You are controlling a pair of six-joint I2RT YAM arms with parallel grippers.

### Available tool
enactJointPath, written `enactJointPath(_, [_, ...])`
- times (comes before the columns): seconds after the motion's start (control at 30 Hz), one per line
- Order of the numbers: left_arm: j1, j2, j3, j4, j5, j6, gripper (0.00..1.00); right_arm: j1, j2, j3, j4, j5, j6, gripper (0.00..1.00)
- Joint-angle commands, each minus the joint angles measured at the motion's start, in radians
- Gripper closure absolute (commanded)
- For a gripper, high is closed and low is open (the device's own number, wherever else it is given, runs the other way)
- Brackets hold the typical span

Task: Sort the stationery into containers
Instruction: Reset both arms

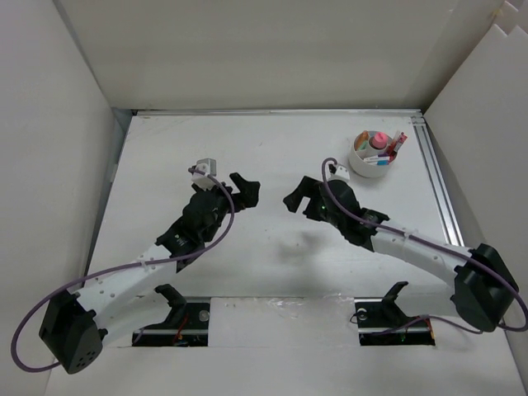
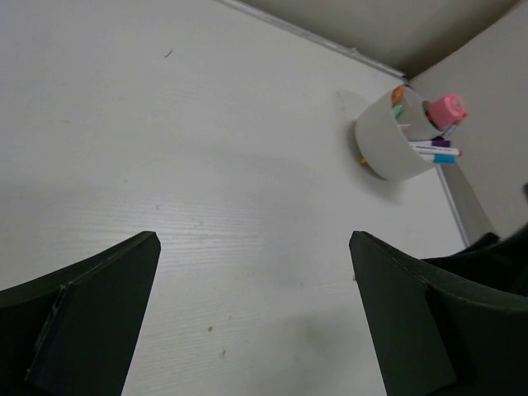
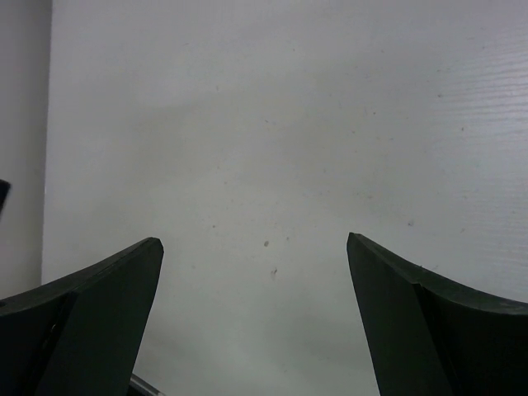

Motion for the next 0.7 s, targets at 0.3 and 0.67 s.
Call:
enactJointPath(0.3, [0.025, -0.073, -0.038, -0.153, -0.066, -0.069, 0.0, 0.012, -0.122, -0.031, 0.08, 0.067, 0.017, 0.0])
enactJointPath(0.67, [0.025, -0.086, -0.007, -0.153, -0.009, -0.037, 0.0, 0.012, -0.16, -0.05, 0.08, 0.104, 0.017, 0.0])
